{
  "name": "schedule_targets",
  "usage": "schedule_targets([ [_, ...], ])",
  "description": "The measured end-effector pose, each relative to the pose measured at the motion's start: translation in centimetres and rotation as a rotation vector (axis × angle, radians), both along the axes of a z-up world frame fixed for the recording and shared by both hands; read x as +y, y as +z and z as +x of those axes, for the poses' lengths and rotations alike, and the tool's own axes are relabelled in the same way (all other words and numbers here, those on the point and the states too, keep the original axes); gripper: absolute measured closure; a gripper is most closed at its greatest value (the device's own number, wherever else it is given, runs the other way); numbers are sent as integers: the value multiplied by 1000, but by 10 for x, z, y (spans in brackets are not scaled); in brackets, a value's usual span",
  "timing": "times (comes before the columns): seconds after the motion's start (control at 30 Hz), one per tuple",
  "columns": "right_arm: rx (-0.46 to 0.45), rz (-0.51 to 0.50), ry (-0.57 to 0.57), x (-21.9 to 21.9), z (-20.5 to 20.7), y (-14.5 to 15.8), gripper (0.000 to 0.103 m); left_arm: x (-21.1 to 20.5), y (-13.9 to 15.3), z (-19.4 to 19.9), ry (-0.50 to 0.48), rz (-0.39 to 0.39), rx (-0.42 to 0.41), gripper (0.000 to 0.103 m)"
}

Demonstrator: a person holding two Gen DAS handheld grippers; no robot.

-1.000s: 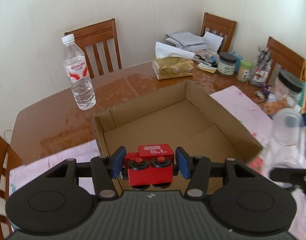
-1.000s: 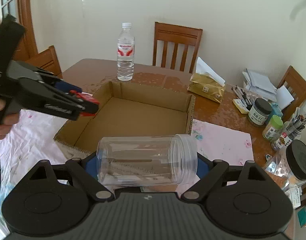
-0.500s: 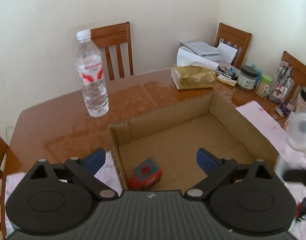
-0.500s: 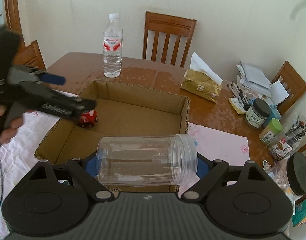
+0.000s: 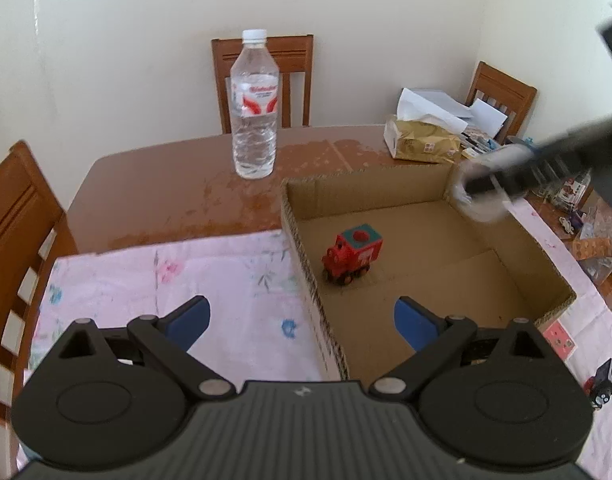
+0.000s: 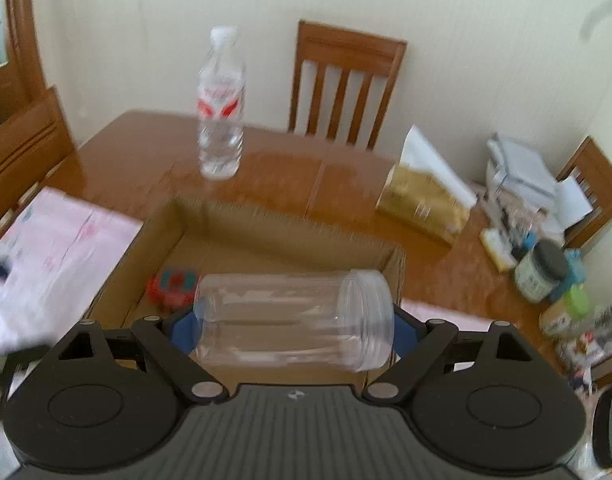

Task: Organize rigid objects
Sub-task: 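Carry the train and jar into the cardboard box and release both, then move the right gripper to the navy toy robot while the left gripper approaches the grey elephant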

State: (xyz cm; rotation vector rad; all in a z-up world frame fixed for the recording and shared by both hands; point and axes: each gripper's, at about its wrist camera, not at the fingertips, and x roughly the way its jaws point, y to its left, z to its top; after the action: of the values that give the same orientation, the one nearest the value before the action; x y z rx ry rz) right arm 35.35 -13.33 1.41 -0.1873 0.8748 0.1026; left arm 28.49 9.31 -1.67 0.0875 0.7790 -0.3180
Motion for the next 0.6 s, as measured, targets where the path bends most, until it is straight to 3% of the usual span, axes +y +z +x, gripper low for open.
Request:
schedule_targets([
  [0.2, 5, -15, -6, 4, 15, 0, 0, 7, -7, -12, 21, -11, 17, 5],
  [0.6, 39, -39, 17, -6, -47, -15, 0, -9, -12, -40, 34, 49, 14, 5],
])
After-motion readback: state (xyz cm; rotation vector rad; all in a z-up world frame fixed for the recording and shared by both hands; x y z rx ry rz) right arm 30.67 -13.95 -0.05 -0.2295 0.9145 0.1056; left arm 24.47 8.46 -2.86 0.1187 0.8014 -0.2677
